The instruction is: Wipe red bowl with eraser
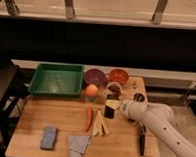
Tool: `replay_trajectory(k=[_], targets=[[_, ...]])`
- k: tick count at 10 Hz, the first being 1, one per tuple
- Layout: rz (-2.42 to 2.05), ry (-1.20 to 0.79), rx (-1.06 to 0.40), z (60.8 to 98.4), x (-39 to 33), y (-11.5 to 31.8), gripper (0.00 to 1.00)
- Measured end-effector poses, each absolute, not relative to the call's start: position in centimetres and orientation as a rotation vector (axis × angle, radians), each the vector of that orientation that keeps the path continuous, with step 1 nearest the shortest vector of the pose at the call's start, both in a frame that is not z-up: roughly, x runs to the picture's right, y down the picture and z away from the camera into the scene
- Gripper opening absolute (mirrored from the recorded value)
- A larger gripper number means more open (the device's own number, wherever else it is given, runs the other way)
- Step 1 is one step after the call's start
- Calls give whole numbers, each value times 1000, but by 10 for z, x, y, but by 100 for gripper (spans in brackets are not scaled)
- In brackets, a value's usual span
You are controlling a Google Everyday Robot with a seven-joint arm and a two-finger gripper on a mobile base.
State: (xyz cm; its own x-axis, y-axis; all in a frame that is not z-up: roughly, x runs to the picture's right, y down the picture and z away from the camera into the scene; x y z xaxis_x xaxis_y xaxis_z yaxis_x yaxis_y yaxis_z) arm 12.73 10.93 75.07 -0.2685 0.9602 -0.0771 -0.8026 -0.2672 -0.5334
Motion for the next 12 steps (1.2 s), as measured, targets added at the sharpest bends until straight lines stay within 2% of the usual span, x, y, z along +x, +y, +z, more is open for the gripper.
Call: replay_trajectory(k=[3, 7, 9, 12], targets=[[1883, -437, -348, 742, 184, 103, 19], [1969, -397, -230, 738, 234, 73, 19], [1956, -381, -238, 746, 234, 57, 19], [1954, -378, -239, 746, 235, 56, 19]])
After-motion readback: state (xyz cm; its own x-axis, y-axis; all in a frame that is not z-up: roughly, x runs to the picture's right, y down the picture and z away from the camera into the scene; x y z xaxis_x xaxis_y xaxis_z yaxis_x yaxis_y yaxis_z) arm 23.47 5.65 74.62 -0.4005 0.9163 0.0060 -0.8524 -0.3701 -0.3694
